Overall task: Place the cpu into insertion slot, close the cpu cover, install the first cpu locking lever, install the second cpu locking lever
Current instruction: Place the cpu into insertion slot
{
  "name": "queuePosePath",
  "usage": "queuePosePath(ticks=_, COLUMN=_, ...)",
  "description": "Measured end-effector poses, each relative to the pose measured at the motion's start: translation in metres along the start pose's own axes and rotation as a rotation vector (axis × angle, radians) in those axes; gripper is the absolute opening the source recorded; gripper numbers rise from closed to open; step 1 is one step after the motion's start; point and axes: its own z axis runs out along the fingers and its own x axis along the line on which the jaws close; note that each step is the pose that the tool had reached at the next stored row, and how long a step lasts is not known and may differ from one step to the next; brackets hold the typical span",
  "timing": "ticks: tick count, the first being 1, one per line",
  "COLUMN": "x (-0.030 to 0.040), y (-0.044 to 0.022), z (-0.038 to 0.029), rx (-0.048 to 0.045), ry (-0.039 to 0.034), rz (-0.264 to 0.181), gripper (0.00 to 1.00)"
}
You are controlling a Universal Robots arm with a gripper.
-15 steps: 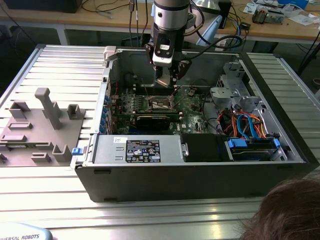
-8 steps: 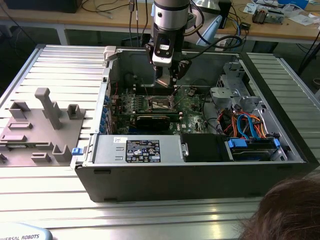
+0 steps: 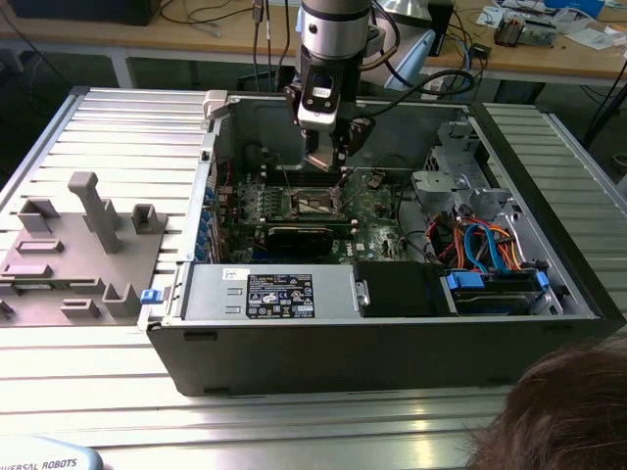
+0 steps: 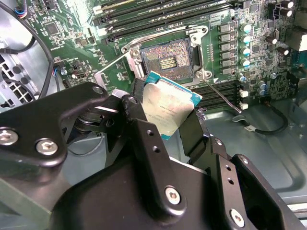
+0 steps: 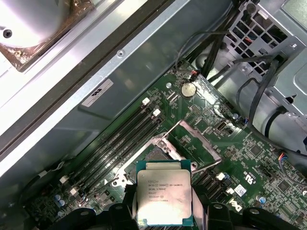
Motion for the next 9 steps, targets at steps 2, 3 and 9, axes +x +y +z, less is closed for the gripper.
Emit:
queuePosePath(ticks=2, x=0.0000, y=0.0000, z=0.0000, rx=-0.0001, ry=-0.0002, rz=0.002, gripper=0.54)
queuePosePath(ticks=3, x=0.0000, y=0.0000, z=0.0000, rx=0.0000, ry=-0.0003, rz=0.003, gripper=0.54)
queuePosePath(ticks=9, x=0.0000, y=0.0000, z=0.0001, rx=-0.0002, ry=-0.0008, rz=0.009, gripper=0.54)
